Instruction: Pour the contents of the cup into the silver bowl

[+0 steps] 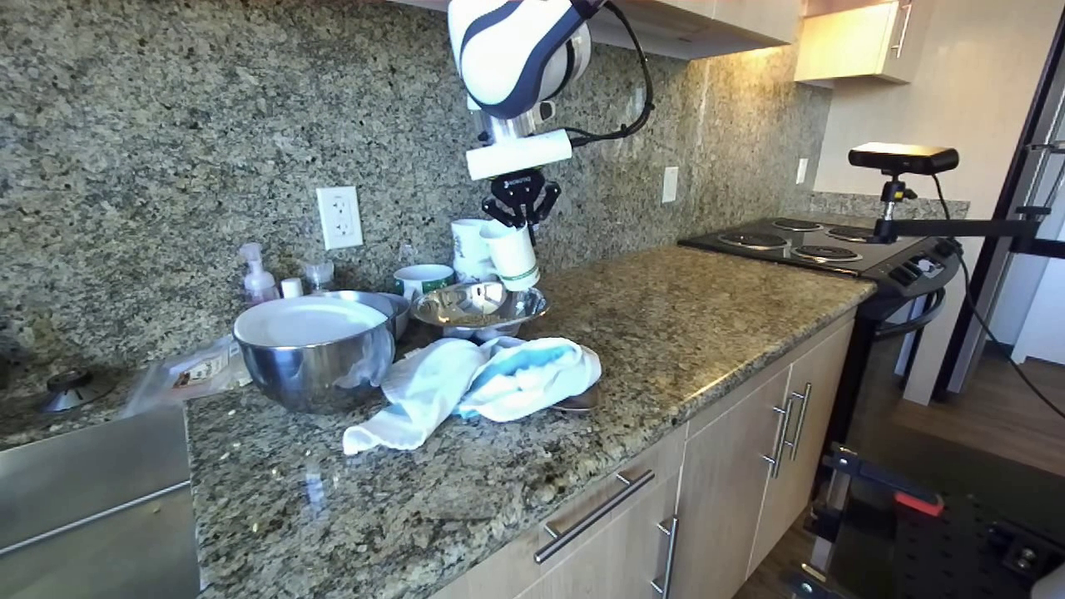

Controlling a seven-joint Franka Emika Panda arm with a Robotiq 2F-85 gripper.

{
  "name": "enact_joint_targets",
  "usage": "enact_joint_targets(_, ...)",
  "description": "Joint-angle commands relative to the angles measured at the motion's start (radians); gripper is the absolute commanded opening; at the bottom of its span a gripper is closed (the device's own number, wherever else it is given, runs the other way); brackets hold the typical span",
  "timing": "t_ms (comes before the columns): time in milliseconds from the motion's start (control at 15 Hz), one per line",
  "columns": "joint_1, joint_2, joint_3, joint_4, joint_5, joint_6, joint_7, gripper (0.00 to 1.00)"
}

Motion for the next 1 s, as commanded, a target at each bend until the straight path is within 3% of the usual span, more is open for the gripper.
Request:
enact_joint_targets(0, 0.034, 0.012, 0.000, 0.048, -0.098, -0.099, 0.039, 0.00)
enact_joint_targets(933, 0.074, 0.175, 0.006, 0.237, -0.345, -0.341, 0.011, 0.00)
